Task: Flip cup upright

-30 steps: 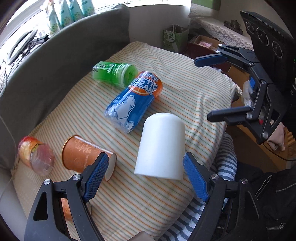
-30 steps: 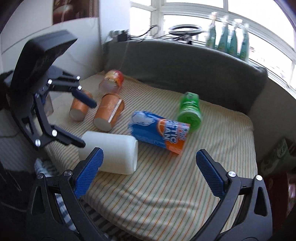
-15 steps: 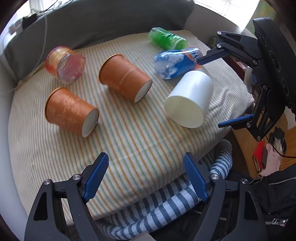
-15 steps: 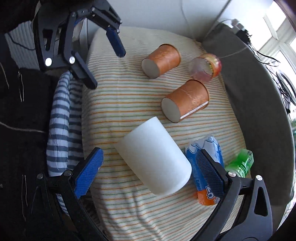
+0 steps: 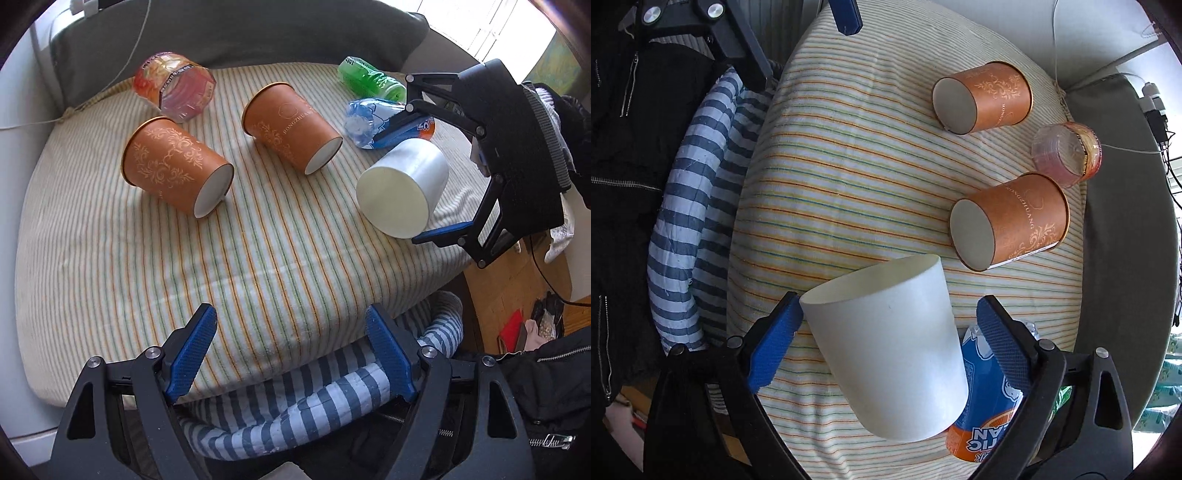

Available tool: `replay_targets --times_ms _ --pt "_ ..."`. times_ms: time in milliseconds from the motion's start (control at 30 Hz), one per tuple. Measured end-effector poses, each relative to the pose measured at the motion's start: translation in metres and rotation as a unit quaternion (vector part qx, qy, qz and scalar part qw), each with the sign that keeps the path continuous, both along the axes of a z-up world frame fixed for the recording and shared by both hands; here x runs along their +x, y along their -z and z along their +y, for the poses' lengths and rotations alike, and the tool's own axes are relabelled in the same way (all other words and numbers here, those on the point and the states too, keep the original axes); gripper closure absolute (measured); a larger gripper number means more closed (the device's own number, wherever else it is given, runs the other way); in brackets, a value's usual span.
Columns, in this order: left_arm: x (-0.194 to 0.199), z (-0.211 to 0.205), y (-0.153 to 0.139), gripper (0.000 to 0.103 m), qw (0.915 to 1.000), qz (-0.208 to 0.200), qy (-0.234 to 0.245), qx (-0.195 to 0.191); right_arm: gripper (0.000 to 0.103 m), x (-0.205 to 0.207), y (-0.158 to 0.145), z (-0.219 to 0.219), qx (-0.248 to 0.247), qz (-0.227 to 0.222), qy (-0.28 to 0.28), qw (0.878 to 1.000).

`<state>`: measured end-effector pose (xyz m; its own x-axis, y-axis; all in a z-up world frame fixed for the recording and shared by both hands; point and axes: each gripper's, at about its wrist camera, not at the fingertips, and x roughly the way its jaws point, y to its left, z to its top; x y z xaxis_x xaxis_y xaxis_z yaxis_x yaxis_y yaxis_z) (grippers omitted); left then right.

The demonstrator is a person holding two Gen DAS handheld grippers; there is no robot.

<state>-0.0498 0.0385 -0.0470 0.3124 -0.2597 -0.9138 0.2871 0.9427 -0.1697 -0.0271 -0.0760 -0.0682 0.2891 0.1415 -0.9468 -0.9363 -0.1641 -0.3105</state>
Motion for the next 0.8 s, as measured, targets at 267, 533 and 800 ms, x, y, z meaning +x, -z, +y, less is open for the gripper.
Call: replay_targets --times_ms 267,533,800 --pt "0.006 0.007 -0.003 0.020 0.9998 -0.005 -0.013 -0.011 0.021 0.010 0.009 0.001 -0.026 0.008 0.003 1.000" --pt "0.007 0.010 -0.011 0.020 0.9995 -0.018 -0.020 -0.013 0.022 0.032 0.006 0.007 -0.002 0.018 0.035 0.999" --pt "0.010 0.012 -0.019 0.020 0.9986 -0.046 -0.026 -0.007 0.022 0.066 -0.017 0.001 0.121 0.053 0.153 0.979"
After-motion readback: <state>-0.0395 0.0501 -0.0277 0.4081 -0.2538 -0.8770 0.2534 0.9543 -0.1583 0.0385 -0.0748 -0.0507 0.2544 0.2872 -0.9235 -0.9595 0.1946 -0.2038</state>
